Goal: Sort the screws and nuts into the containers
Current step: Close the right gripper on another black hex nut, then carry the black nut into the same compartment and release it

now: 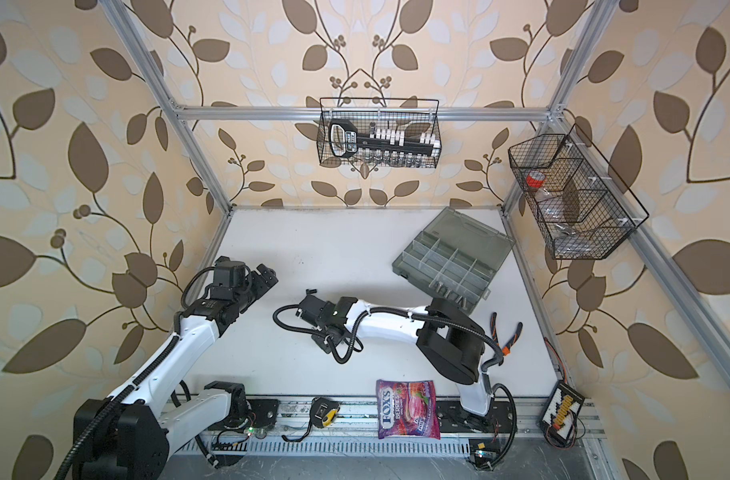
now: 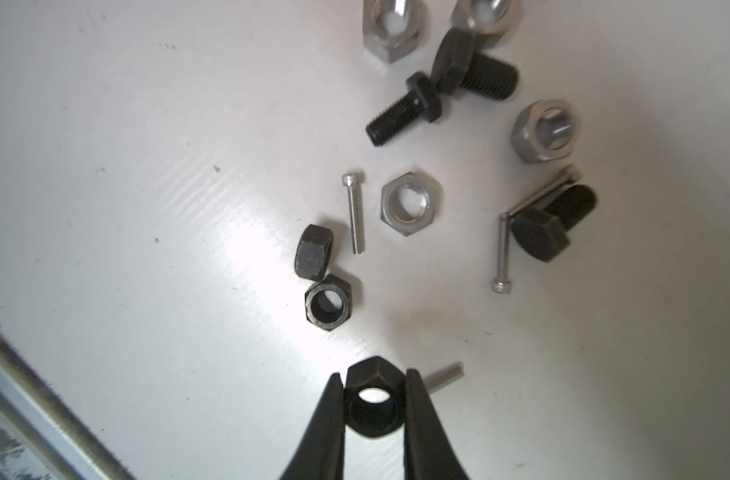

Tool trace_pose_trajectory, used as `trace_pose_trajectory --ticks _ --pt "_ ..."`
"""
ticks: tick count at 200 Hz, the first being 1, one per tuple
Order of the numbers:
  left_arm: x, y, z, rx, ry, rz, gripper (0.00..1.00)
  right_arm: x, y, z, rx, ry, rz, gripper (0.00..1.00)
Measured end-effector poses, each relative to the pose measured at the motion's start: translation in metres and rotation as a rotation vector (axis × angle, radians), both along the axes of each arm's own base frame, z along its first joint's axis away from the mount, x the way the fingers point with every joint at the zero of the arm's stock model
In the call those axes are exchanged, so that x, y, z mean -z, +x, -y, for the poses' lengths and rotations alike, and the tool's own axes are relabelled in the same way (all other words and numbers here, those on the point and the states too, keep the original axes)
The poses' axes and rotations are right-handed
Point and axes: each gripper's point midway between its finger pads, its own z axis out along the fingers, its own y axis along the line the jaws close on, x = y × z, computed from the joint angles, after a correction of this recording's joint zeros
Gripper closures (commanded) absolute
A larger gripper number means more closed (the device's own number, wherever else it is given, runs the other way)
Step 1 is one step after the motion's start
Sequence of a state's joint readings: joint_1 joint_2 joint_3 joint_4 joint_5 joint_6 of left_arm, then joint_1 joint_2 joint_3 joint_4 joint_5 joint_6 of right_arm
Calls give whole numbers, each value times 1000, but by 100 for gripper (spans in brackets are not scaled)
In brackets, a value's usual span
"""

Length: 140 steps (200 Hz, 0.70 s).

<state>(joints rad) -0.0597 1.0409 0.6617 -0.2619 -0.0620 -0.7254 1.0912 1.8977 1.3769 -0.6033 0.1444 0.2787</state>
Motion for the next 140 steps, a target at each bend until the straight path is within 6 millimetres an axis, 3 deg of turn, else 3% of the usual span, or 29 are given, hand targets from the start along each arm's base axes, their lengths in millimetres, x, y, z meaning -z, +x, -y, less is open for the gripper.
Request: trace_pose_trajectory --ticks 19,44,88,122,140 --pt "0 0 0 0 -1 0 1 -20 17 18 68 40 24 96" --pt "0 0 0 0 0 0 1 -41 53 69 227 65 66 98" --pt "2 1 0 1 0 -5 1 -63 113 213 637 73 138 99" --pt "3 1 0 1 0 -8 1 -60 123 317 926 53 161 99" --pt "3 1 0 1 0 -8 1 -56 122 356 1043 51 165 98"
